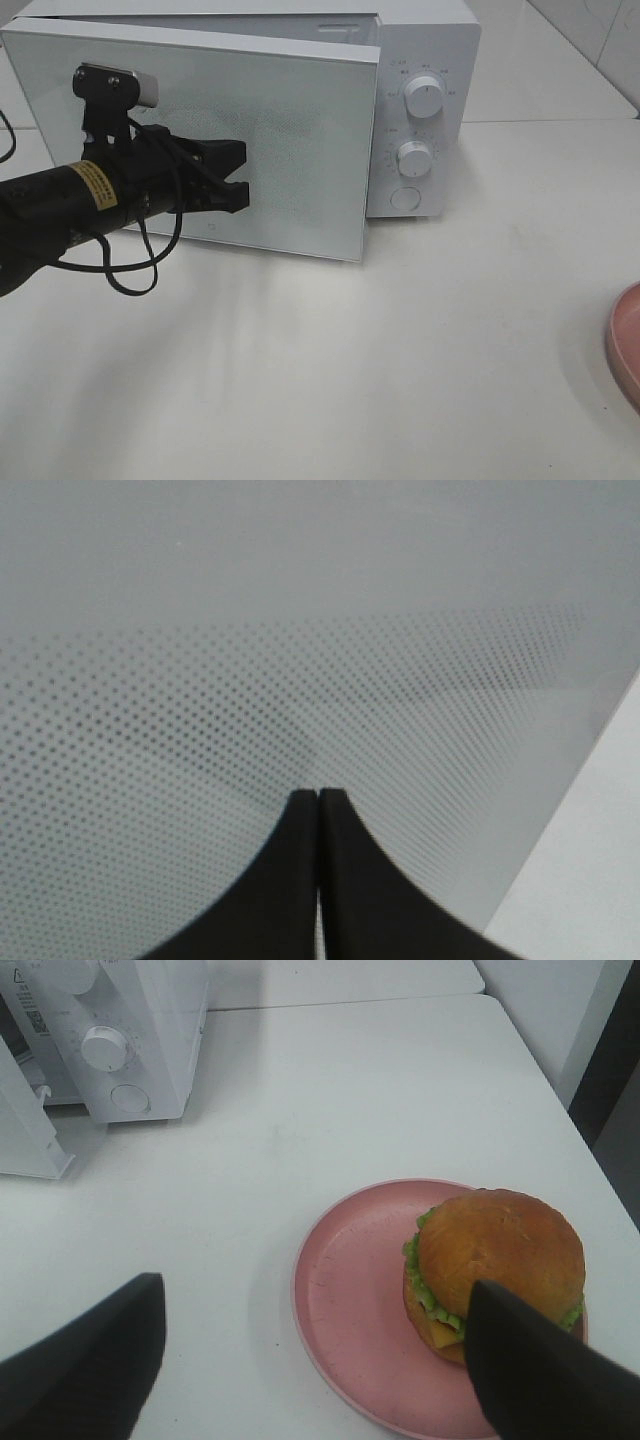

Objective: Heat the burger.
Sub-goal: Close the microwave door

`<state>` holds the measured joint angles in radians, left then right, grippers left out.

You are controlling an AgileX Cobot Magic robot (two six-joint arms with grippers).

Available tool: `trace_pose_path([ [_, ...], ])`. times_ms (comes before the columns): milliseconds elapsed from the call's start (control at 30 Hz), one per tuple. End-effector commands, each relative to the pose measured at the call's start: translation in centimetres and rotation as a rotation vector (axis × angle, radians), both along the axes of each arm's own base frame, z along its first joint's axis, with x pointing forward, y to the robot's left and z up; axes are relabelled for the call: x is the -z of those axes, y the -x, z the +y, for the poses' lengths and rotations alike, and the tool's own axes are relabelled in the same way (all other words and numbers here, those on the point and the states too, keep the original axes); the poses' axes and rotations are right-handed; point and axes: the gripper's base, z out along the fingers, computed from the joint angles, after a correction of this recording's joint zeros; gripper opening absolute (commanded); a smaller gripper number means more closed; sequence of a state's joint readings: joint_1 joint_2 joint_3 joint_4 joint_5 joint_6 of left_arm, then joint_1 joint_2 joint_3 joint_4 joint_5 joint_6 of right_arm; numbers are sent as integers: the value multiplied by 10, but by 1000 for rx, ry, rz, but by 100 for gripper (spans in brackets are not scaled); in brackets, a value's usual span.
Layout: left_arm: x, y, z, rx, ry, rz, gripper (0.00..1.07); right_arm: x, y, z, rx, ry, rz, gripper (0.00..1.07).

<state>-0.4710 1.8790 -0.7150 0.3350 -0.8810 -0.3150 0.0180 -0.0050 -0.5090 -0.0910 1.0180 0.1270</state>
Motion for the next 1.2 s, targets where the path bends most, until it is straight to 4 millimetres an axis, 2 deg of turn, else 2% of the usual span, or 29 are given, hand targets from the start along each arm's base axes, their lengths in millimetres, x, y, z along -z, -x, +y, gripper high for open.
trace_pose_path([
  [33,-4,-6,-5,0,20,-23,0,1,3,0,0,18,-31,76],
  [800,-7,-52,-30,-24,67,-82,0,1,3,0,0,18,-31,76],
  [1000,-10,-53,-49,-51,81,-101,0,1,3,0,0,18,-31,76],
  [1200,-10,-53,-59,-118,98,-100,0,1,3,0,0,18,-31,76],
])
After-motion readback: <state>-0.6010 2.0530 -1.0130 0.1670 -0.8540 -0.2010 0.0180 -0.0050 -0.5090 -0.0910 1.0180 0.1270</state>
